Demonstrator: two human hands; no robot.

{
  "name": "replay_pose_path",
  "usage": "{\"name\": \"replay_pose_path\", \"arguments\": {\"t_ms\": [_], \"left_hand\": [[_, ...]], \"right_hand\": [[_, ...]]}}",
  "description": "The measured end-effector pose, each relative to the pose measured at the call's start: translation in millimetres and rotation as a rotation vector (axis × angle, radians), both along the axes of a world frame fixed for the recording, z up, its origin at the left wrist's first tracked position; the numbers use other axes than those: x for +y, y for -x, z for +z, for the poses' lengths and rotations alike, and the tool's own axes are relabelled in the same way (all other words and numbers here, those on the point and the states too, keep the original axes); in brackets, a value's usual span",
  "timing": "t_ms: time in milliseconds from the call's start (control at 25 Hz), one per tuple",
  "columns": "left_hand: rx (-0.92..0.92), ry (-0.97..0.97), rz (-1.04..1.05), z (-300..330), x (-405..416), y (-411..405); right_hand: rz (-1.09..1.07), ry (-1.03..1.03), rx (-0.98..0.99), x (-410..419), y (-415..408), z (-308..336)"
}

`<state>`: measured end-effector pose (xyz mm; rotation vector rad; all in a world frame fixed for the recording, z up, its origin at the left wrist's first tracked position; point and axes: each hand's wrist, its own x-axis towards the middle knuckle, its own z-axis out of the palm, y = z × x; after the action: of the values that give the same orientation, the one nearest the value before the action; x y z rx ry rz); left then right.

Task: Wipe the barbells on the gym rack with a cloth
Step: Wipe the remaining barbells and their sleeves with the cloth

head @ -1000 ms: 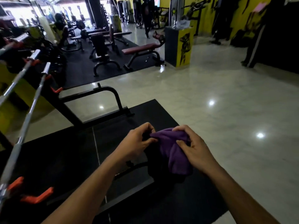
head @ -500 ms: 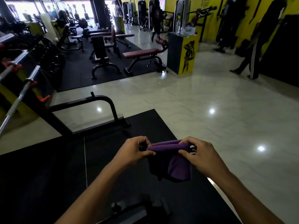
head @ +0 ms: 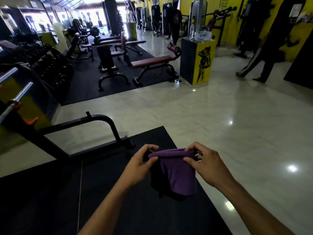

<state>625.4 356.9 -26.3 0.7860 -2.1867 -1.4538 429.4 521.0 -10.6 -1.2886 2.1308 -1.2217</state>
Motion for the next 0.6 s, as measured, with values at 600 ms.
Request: {"name": "replay_pose_path", "arguments": {"t_ms": [600], "left_hand": [[-0.127, 0.017, 0.182, -11, -167, 65]], "right_hand": [[0.413, 0.06, -0.031, -274, 84, -12]]}}
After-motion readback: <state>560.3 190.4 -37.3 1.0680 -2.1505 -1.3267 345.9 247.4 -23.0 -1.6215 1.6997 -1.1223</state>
